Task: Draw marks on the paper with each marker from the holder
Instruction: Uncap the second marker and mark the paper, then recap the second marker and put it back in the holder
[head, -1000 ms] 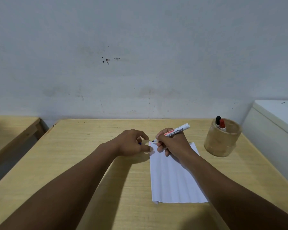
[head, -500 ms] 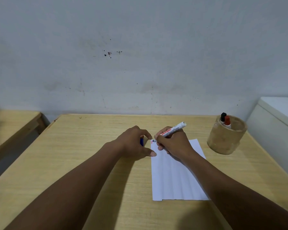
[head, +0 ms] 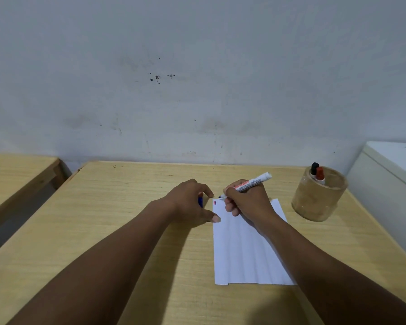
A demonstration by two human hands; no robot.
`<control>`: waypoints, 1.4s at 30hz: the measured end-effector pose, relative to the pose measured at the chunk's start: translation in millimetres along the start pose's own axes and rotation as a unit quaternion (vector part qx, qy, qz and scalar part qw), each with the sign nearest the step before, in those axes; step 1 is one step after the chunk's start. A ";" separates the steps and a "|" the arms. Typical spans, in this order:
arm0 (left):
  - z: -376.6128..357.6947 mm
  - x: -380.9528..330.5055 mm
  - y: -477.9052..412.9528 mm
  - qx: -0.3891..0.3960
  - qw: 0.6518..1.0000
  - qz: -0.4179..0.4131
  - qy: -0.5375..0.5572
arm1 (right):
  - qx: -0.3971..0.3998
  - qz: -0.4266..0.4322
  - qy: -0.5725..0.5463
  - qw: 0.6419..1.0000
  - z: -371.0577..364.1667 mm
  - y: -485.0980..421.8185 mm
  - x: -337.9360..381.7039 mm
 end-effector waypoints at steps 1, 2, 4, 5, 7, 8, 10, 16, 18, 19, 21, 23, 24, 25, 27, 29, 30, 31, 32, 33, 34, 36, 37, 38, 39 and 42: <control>2.8 0.4 0.9 0.002 1.000 0.007 0.013 | -0.008 -0.011 -0.022 1.000 1.4 -0.2 1.7; 6.5 1.5 1.8 0.004 0.999 0.014 0.029 | -0.014 -0.022 -0.041 0.999 2.8 -0.4 3.8; 14.8 5.9 3.3 0.011 0.998 0.020 0.050 | -0.021 -0.037 -0.070 0.997 5.7 0.1 8.9; 18.5 8.6 3.8 0.009 0.999 0.017 0.050 | -0.023 -0.044 -0.080 0.996 7.1 0.9 12.2; 23.1 12.5 5.2 -0.006 0.999 0.008 0.038 | -0.023 -0.058 -0.093 0.994 9.1 3.5 19.7; 24.4 13.9 6.0 -0.017 0.999 0.007 0.034 | -0.025 -0.064 -0.103 0.992 10.1 4.5 24.3; 27.1 15.8 5.8 -0.048 0.997 0.014 0.056 | -0.032 -0.060 -0.127 0.990 13.4 4.6 37.7; 52.6 -11.8 -1.8 -0.096 0.909 0.058 0.400 | -0.001 -0.044 -0.191 0.981 35.5 9.2 81.3; 57.7 -33.7 -6.1 -0.092 0.875 0.042 0.474 | -0.002 -0.042 -0.217 0.975 42.9 14.4 87.7; 58.7 -45.0 -7.8 -0.086 0.863 0.035 0.496 | -0.007 -0.042 -0.227 0.973 45.9 17.3 89.8; 58.6 -63.6 -10.8 -0.072 0.847 0.025 0.527 | -0.022 -0.042 -0.245 0.968 52.2 22.4 92.8; 56.5 -77.5 -13.7 -0.054 0.835 0.017 0.548 | -0.034 -0.042 -0.254 0.966 59.1 26.7 95.3; 54.5 -82.9 -15.5 -0.045 0.831 0.013 0.555 | -0.037 -0.041 -0.256 0.965 62.8 28.7 96.4; 52.4 -87.7 -16.6 -0.036 0.827 0.009 0.562 | -0.039 -0.040 -0.258 0.965 66.6 30.7 97.6; 48.7 -96.5 -17.8 -0.022 0.819 0.003 0.573 | -0.038 -0.035 -0.259 0.964 73.7 34.6 99.5; 46.3 -103.8 -19.3 -0.016 0.813 0.003 0.582 | -0.042 -0.032 -0.266 0.962 79.6 37.8 100.9; 45.9 -106.5 -20.0 -0.016 0.808 0.005 0.589 | -0.048 -0.032 -0.272 0.961 82.4 38.7 101.6; 46.0 -108.9 -20.4 -0.016 0.802 0.008 0.597 | -0.056 -0.032 -0.277 0.959 85.3 39.3 102.6; 46.2 -110.7 -20.9 -0.015 0.798 0.010 0.602 | -0.065 -0.032 -0.282 0.957 88.2 39.2 103.6; 46.5 -111.9 -21.1 -0.014 0.798 0.011 0.603 | -0.073 -0.031 -0.286 0.955 91.1 39.0 104.6; 46.6 -113.0 -21.0 -0.011 0.800 0.011 0.599 | -0.078 -0.031 -0.288 0.954 93.5 38.5 105.3; 46.4 -116.9 -20.1 -0.003 0.812 0.005 0.584 | -0.072 -0.031 -0.284 0.956 95.0 38.4 105.7; 46.0 -120.0 -19.6 0.000 0.818 -0.001 0.575 | -0.063 -0.031 -0.280 0.958 94.0 38.7 105.6; 45.3 -123.8 -19.5 0.001 0.824 -0.007 0.566 | -0.056 -0.033 -0.278 0.958 92.5 38.9 105.2; 45.0 -127.9 -19.6 -0.002 0.829 -0.013 0.560 | -0.050 -0.035 -0.281 0.958 91.1 39.0 105.4; 46.9 -138.1 -23.4 -0.027 0.837 -0.030 0.546 | -0.042 -0.042 -0.308 0.950 91.1 38.4 108.4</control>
Point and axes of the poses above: each hand's wrist, its own y-axis away from the middle knuckle, its own z-axis out of the back of the hand, x = y × z, the point moved 2 cm from there along -y, towards the middle knuckle, and after that the axes turned 8 degrees about -x, right-handed, at the moved point
